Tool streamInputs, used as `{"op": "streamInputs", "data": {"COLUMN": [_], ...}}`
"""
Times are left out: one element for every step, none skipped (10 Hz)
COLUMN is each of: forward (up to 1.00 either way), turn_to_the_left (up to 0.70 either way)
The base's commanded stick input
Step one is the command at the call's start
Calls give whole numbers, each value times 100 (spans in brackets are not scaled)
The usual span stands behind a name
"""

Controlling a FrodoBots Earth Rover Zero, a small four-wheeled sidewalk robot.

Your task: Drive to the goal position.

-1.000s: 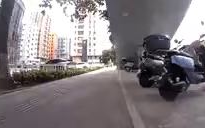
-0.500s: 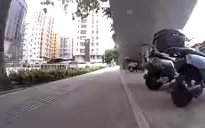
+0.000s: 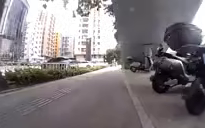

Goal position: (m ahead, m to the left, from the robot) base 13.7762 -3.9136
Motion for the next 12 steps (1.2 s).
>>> {"op": "streamInputs", "data": {"forward": [45, 45, 45, 45, 45, 45, 45, 45, 45, 45, 45, 45], "turn_to_the_left": [0, 0, 0, 0, 0, 0, 0, 0, 0, 0, 0, 0]}}
